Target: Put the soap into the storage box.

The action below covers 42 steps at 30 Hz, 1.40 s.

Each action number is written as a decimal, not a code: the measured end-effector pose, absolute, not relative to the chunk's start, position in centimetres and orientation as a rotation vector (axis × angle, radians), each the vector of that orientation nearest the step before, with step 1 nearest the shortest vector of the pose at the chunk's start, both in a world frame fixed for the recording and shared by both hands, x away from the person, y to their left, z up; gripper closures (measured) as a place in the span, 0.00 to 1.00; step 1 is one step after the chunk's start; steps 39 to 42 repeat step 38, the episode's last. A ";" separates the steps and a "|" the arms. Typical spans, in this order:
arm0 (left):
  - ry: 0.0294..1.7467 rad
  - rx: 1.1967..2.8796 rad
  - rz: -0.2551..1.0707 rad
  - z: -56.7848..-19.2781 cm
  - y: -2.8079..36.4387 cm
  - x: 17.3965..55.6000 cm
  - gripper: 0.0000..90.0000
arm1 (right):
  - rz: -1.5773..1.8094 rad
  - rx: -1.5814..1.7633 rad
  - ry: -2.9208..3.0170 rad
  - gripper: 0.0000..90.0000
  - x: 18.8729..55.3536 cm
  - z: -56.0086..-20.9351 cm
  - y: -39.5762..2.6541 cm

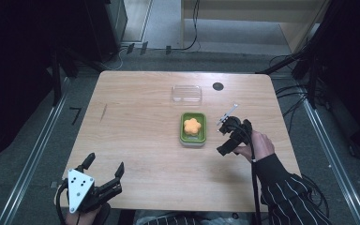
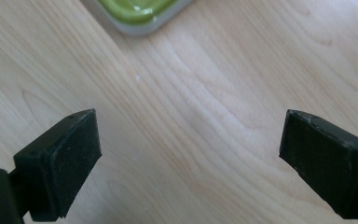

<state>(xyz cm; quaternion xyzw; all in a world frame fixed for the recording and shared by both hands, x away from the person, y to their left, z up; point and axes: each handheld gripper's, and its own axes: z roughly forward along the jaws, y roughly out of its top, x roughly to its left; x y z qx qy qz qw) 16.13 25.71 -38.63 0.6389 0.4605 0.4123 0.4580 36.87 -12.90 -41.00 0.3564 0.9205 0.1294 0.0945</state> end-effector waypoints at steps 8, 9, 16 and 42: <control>1.135 1.575 1.015 -38.6 25.7 16.1 0.15 | 0.304 1.087 2.767 0.06 35.2 -42.4 -14.7; 1.135 1.576 1.015 -38.6 25.7 16.2 0.15 | 0.298 1.098 2.768 0.06 35.0 -42.5 -14.8; 1.134 1.576 1.014 -38.6 25.7 16.2 0.15 | 0.265 1.120 2.784 0.06 33.5 -43.4 -16.1; 1.127 1.586 1.013 -38.6 25.4 16.4 0.15 | 0.197 1.166 2.832 0.06 29.1 -46.2 -18.2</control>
